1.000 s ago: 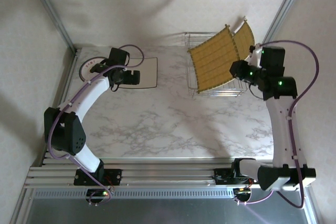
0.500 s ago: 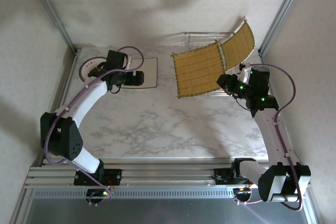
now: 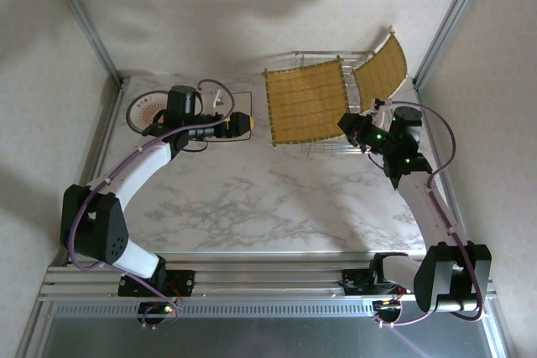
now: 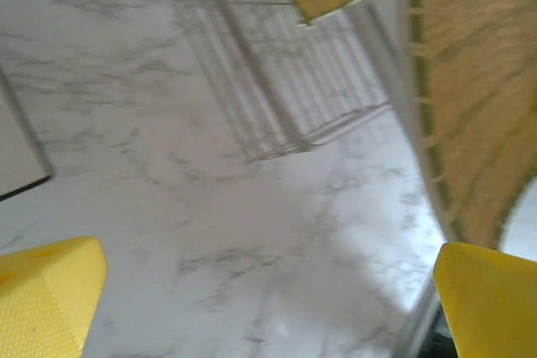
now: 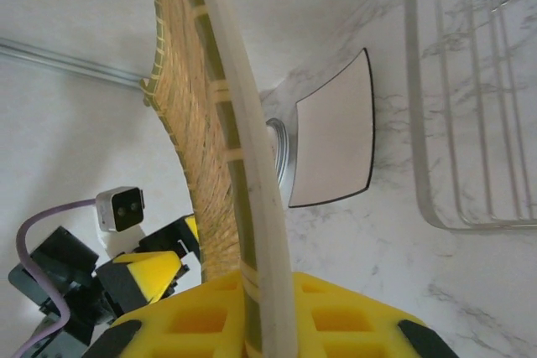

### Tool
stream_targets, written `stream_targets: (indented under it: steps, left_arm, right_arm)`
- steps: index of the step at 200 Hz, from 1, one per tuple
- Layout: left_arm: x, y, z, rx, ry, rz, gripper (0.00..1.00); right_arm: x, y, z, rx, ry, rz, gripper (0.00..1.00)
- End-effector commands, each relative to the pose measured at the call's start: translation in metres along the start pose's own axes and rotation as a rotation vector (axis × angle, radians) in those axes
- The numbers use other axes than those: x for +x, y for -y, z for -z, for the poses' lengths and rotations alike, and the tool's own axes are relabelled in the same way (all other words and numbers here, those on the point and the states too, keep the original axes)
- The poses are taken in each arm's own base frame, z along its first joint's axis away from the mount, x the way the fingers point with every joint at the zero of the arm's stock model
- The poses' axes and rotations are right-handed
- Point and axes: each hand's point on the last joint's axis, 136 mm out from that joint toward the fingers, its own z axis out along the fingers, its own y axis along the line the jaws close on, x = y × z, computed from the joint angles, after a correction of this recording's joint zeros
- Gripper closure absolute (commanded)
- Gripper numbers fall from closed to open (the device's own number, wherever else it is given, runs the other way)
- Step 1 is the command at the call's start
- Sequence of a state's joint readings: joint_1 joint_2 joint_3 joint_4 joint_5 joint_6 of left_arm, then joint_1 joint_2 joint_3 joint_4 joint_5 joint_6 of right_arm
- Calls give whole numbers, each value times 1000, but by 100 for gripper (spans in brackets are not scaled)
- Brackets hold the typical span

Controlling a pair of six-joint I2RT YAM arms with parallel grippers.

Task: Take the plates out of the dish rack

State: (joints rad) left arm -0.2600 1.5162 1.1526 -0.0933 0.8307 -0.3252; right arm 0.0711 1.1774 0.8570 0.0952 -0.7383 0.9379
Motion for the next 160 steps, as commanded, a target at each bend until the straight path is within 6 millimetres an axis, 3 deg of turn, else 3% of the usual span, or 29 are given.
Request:
stream_targets:
  steps: [1,35,97,160]
  left_arm:
    - [-21,40,4,225,58,-19,2]
    - [-25,45,0,290,63,0,5]
    - [-20,21,-21,273,49,81,16]
    - [-28,21,-28,323,73,114,47]
  right_arm:
    - [-8,-39,-3,-127,8,87,100]
    - [-1,-41,-16,-146,-30,92,100]
    - [14,-45,-33,-183,-86,106,100]
    - [13,-42,-43,-187,-95,93,100]
